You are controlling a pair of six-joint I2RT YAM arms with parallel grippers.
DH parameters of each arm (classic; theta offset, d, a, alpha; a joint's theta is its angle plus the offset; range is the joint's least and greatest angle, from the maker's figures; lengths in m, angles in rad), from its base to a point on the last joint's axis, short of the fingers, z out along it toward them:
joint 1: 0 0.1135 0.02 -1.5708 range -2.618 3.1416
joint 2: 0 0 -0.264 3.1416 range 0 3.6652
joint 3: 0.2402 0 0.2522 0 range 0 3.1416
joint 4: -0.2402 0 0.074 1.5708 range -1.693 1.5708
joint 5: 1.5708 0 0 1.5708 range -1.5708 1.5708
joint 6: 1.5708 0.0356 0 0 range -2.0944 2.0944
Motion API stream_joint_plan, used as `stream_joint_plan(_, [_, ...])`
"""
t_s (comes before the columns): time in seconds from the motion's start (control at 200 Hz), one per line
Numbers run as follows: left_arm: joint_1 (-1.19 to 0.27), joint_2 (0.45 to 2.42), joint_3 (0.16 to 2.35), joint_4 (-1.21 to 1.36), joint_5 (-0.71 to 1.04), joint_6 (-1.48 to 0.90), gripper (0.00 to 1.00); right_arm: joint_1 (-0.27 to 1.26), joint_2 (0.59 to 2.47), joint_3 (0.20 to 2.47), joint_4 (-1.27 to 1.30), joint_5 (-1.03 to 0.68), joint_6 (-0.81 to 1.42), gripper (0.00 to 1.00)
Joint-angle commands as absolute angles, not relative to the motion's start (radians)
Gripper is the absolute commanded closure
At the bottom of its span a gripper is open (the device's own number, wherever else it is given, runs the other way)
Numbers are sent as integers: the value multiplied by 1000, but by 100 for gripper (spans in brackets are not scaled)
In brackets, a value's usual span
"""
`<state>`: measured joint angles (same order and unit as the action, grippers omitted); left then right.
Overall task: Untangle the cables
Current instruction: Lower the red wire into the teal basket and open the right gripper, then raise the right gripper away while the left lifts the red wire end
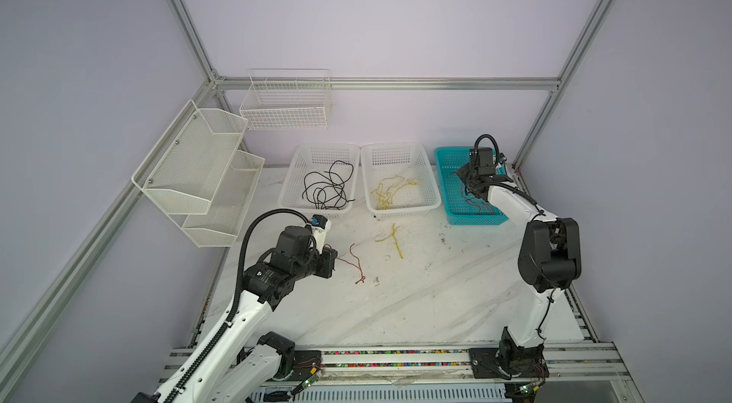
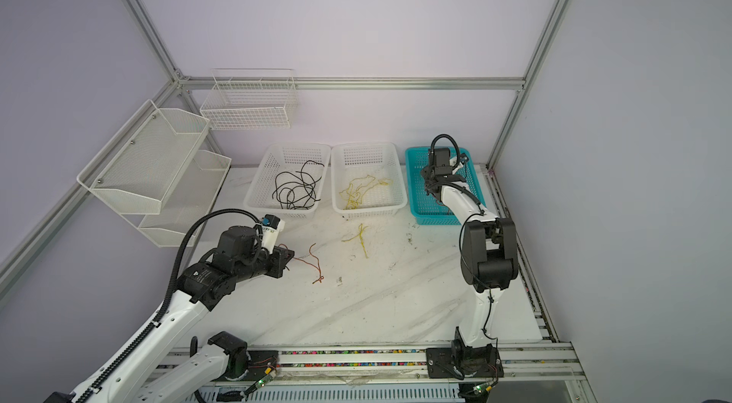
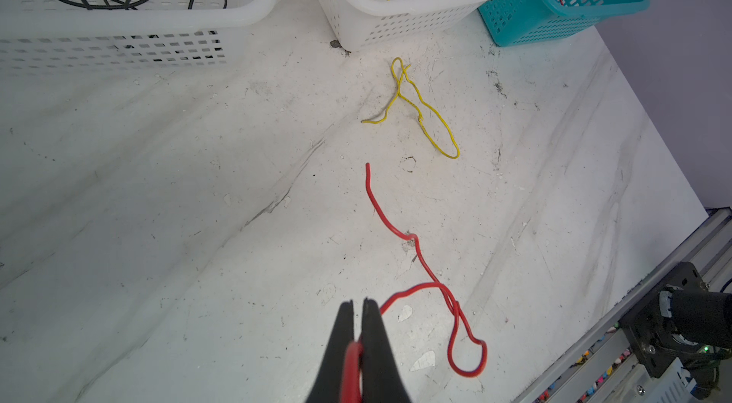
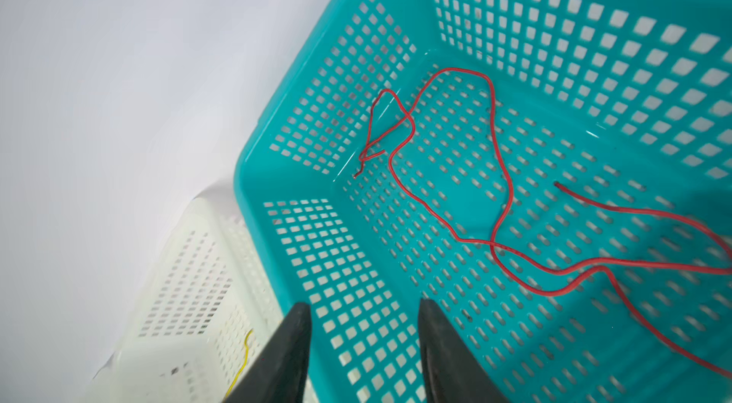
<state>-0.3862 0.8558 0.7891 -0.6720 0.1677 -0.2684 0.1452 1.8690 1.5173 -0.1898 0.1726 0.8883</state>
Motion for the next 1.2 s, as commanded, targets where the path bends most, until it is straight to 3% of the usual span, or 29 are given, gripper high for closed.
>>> stream_joint_plan(0.0, [-380,846,769,-640,177,-252,100,150,1764,1477,-165,149,883,38])
stream_joint_plan(0.1, [-379,841,772,-642,176,-250,100,150,1660,1423,-144,143,859,20])
stream_joint_plan(0.26, [-380,830,775,-637,186,-250,100,152,1449,1256,-60,70,836,11])
stream_joint_plan(0.305, [-380,831,780,-636,189,-250,100,156,1384,1201,-45,56,832,3])
stream_joint_plan(0.705, [-411,998,1020,-583,275,-316,100,206,798,963,-203,56,702,3])
stream_joint_plan(1.195, [-641,1565,1729,-645,144,-249,100,229,463,1058,-579,145,613,3])
